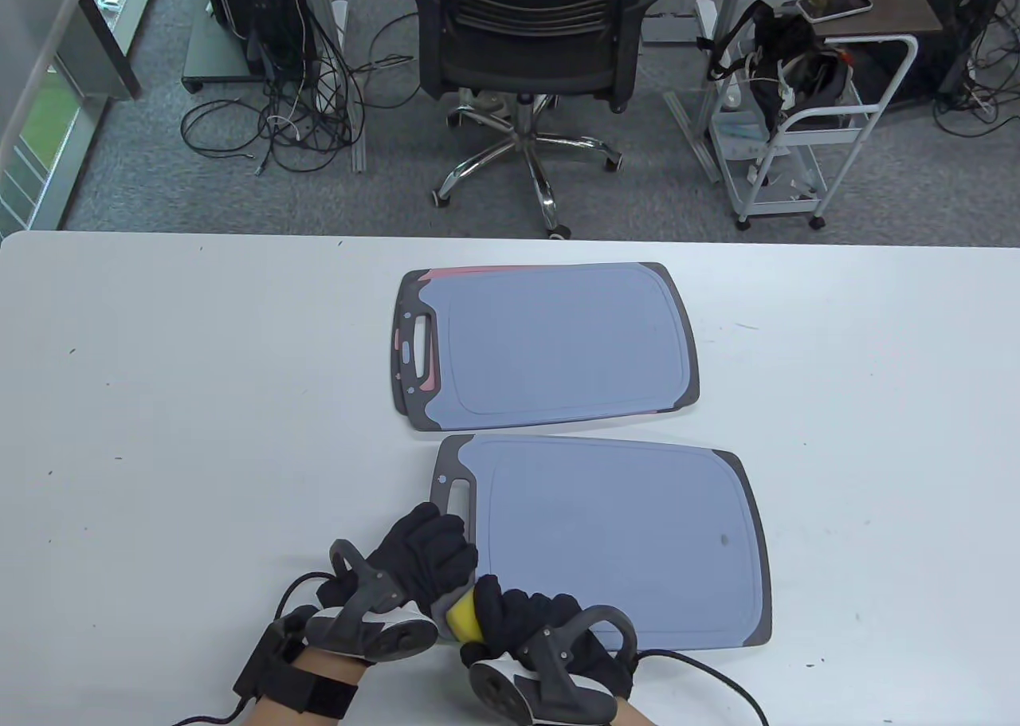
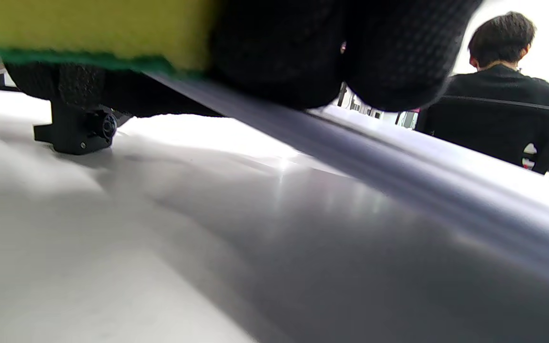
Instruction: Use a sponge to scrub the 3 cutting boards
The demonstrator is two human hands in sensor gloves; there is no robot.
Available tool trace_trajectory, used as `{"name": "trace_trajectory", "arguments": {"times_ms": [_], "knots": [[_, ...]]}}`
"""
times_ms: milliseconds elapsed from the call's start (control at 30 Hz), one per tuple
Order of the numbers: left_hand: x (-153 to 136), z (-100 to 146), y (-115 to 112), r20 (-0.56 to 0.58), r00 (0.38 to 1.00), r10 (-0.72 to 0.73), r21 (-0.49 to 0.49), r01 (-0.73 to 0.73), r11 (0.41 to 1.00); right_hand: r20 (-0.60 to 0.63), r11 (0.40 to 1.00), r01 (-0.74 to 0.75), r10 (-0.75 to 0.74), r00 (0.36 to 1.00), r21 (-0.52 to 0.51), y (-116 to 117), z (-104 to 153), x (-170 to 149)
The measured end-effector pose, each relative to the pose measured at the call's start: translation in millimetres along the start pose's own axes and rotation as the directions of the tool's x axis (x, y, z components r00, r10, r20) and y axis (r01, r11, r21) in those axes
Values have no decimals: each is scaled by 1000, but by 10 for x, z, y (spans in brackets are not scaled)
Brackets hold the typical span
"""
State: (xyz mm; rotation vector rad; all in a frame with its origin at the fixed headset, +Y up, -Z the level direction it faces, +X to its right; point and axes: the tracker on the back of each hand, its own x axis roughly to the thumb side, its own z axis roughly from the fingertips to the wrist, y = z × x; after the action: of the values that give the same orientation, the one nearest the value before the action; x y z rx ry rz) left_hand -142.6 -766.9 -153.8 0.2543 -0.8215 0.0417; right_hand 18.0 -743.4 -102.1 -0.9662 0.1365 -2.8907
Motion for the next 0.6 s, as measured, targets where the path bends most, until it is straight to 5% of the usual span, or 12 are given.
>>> {"name": "trace_trajectory", "arguments": {"times_ms": [167,400,600], "knots": [[-2,-10,-3,-2,1000,-3,-4,3,1000,-55,998,50,-48,997,25,123,291,-438],[-2,-14,-4,-6,1000,-6,-9,6,1000,-263,992,103,-82,961,69,412,1077,-1480],[-2,-22,-6,-23,1000,-11,-20,10,1000,-510,978,174,-94,855,111,571,1523,-2199]]}}
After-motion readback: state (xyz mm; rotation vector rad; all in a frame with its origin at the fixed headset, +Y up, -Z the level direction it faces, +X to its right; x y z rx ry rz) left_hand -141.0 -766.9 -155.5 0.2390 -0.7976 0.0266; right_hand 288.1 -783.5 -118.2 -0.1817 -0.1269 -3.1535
